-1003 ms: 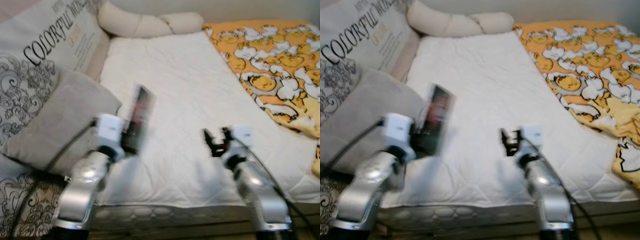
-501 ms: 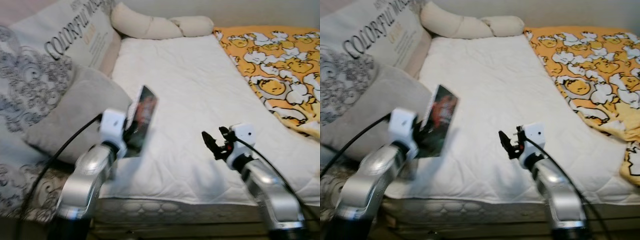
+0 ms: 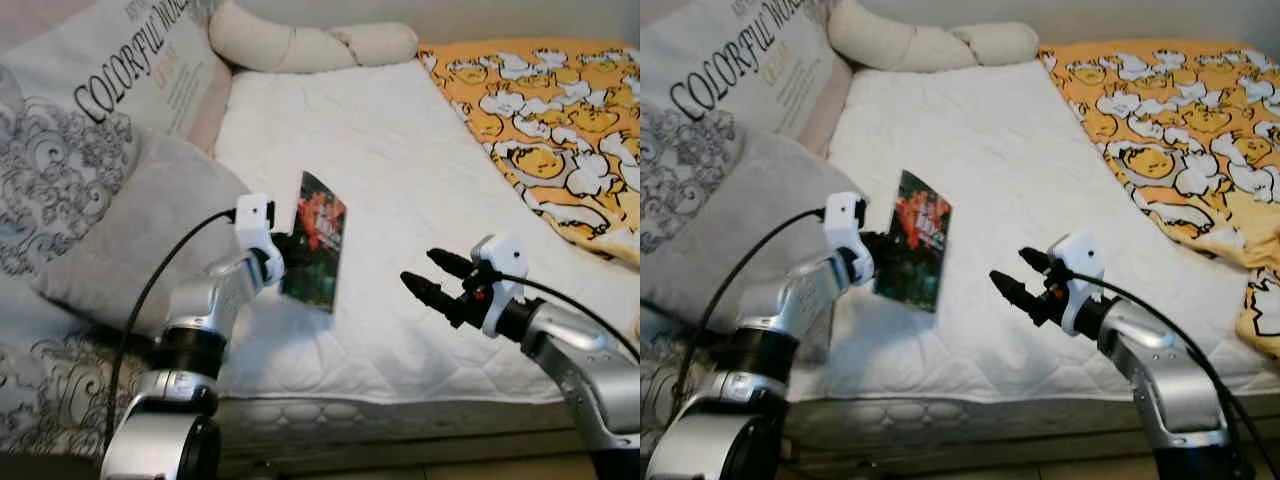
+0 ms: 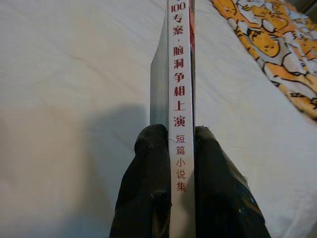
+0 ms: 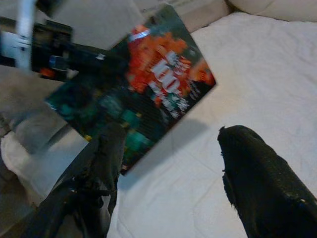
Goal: Clean up the room
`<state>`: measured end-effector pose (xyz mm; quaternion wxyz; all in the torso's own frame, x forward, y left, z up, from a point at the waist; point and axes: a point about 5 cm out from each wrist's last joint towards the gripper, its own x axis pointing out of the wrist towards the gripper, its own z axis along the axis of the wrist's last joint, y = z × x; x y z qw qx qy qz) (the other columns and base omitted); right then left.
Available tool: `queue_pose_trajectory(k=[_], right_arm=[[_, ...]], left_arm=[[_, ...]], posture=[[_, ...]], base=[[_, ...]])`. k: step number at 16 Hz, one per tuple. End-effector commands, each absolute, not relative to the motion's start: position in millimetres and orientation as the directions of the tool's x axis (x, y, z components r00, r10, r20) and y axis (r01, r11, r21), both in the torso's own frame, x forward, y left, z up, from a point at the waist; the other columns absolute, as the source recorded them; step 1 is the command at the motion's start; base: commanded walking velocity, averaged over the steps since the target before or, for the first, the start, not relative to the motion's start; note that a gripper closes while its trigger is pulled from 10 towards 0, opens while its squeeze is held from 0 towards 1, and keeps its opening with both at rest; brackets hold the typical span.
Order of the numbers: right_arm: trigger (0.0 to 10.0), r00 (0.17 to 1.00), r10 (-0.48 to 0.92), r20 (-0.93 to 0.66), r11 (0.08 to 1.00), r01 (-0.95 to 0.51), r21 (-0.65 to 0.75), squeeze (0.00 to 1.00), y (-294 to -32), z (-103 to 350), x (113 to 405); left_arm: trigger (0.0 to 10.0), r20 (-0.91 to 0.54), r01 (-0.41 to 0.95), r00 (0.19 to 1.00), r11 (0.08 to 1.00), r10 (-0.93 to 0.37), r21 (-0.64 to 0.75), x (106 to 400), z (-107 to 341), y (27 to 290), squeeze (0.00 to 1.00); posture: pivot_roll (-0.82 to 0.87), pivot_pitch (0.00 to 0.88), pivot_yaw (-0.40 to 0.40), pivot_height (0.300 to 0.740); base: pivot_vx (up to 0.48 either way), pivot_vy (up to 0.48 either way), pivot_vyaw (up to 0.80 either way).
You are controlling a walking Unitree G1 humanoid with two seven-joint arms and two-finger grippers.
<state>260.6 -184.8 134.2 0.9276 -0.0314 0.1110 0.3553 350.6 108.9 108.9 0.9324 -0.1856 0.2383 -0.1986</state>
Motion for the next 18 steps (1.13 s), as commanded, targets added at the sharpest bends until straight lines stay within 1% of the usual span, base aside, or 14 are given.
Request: queue_pose_trajectory(k=[1,2,4,5,7,8,9,10,11,12,18], right_arm=[[10.0,0.701,0.678,-0.222,0.724,-0.689,0.032,0.0,-182.5,139.1,258.4],[10.0,0.671,0.7,-0.245,0.7,-0.713,0.047,0.0,-182.8,139.6,251.5],[10.0,0.64,0.72,-0.268,0.676,-0.734,0.064,0.0,-182.2,139.4,242.2],[10.0,0.626,0.726,-0.286,0.666,-0.743,0.066,0.0,-180.5,139.8,237.4],[10.0,0.611,0.732,-0.3,0.656,-0.752,0.068,0.0,-176.8,143.7,230.3],[10.0,0.609,0.732,-0.306,0.655,-0.752,0.07,0.0,-176.0,145.2,227.1],[10.0,0.601,0.729,-0.328,0.655,-0.752,0.077,0.0,-177.7,145.5,220.3],[10.0,0.598,0.729,-0.334,0.653,-0.753,0.078,0.0,-177.8,145.5,218.5],[10.0,0.595,0.721,-0.356,0.657,-0.751,0.074,0.0,-180.5,143.8,214.3],[10.0,0.601,0.709,-0.368,0.665,-0.743,0.068,0.0,-182.2,143.4,212.0],[10.0,0.648,0.658,-0.383,0.712,-0.702,0.035,0.0,-187.2,144.9,213.4]], left_arm=[[10.0,-0.347,0.264,0.824,0.844,-0.449,-0.467,355.6,112.9,112.0,0.0],[10.0,-0.358,0.22,0.825,0.833,-0.437,-0.508,361.5,108.7,111.2,0.0],[10.0,-0.367,0.209,0.821,0.827,-0.438,-0.521,364.2,102.4,106.6,0.0],[10.0,-0.383,0.172,0.829,0.838,-0.407,-0.518,365.9,96.1,104.5,0.0],[10.0,-0.429,0.133,0.832,0.876,-0.353,-0.464,364.8,84.0,103.4,0.0],[10.0,-0.441,0.132,0.828,0.884,-0.347,-0.448,364.2,80.7,104.0,0.0],[10.0,-0.46,0.137,0.824,0.905,-0.33,-0.404,363.8,78.2,105.4,0.0],[10.0,-0.461,0.139,0.823,0.905,-0.331,-0.401,363.8,78.0,105.7,0.0],[10.0,-0.461,0.143,0.825,0.91,-0.327,-0.39,364.8,78.8,106.6,0.11],[10.0,-0.465,0.14,0.829,0.921,-0.31,-0.363,365.8,79.1,108.9,1.0],[10.0,-0.478,0.127,0.846,0.96,-0.237,-0.251,369.1,80.4,126.4,1.0]], posture=[[-0.1,0.026,0.078,0.74],[-0.1,0.039,0.077,0.74],[-0.12,0.065,0.081,0.74],[-0.16,0.096,0.092,0.74],[-0.18,0.108,0.101,0.74],[-0.2,0.115,0.107,0.74],[-0.22,0.127,0.11,0.74],[-0.22,0.133,0.11,0.74],[-0.22,0.137,0.111,0.74],[-0.23,0.145,0.11,0.74],[-0.23,0.146,0.112,0.74]], base=[[0.0,0.0,0.0],[0.0,0.0,0.0],[0.0,0.0,0.0],[0.0,0.0,0.0],[0.0,0.0,0.0],[0.0,0.0,0.0],[0.0,0.0,0.0],[0.0,0.0,0.0],[0.0,0.0,0.0],[0.0,0.0,0.0],[0.0,0.0,0.0]])
